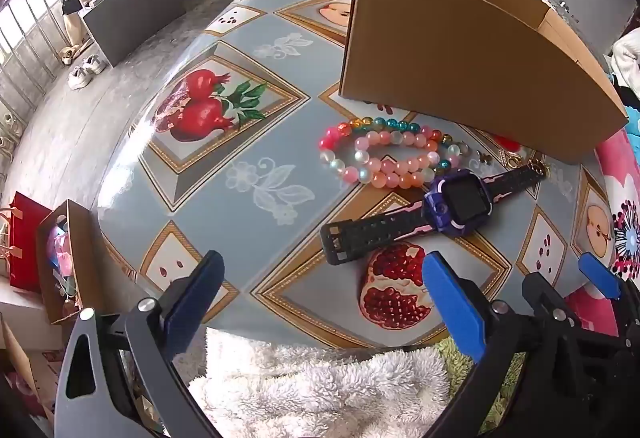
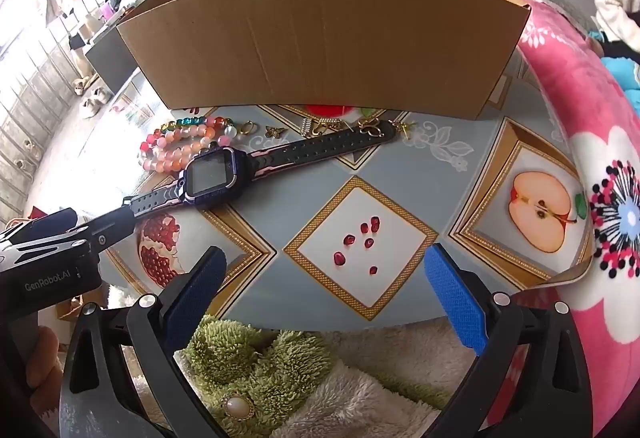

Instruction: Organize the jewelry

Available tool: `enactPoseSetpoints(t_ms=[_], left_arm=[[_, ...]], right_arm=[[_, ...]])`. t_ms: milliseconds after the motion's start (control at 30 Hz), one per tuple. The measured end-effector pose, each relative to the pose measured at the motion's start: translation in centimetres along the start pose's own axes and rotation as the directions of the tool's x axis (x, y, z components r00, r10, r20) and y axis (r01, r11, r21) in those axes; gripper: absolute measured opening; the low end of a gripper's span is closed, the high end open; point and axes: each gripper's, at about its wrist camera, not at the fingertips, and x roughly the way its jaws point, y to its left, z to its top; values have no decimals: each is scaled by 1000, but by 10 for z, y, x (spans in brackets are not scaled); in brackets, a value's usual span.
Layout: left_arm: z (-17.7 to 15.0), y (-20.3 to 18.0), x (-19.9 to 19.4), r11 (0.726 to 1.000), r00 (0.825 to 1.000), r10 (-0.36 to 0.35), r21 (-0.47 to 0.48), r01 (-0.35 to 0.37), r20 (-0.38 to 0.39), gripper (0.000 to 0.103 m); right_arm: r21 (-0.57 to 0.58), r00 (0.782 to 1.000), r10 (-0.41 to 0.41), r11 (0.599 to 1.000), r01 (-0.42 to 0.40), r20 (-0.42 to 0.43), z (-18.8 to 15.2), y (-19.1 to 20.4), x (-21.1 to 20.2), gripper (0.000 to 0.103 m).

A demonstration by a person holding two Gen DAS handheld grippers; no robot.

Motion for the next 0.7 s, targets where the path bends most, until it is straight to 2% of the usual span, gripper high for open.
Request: enactPoseSetpoints(t_ms=[700], left_arm=[[0, 0, 0, 1000, 1000, 7, 4, -7, 0, 97]], right_arm=[[-5, 1000, -5, 1000, 5, 6, 0, 7, 2, 95]])
